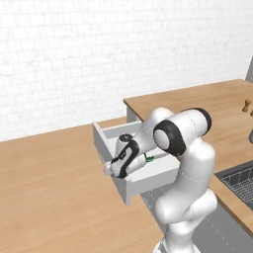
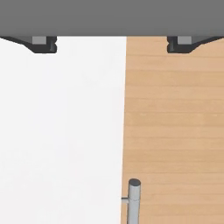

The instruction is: Pick up the knife from the drawer and place it on the cutting board. Then place the meat from the plate to the cutting board.

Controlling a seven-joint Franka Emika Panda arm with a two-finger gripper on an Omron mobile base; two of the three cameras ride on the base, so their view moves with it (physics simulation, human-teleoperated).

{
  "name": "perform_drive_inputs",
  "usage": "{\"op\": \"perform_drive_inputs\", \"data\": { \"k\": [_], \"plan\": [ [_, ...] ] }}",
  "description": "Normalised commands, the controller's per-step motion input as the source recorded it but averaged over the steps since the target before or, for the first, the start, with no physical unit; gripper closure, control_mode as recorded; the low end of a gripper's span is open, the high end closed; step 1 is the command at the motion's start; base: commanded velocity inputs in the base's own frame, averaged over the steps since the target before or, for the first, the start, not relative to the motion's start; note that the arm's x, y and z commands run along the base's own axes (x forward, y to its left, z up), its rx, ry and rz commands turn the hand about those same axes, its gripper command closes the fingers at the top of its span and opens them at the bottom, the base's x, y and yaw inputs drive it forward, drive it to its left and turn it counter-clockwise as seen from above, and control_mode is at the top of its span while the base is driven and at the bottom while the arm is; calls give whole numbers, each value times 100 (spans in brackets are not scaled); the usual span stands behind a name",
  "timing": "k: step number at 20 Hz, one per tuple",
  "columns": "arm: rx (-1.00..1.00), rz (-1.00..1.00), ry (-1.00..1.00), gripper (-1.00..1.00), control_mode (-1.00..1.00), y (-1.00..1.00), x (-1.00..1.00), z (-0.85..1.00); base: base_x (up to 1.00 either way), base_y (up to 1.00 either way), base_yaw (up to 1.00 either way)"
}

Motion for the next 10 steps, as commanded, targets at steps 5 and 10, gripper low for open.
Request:
{"op": "perform_drive_inputs", "data": {
  "k": [5,10],
  "plan": [
    [0,5,0,-100,-100,100,0,0,0,0,0],
    [0,2,0,-100,-100,100,0,5,0,0,0]
  ]
}}
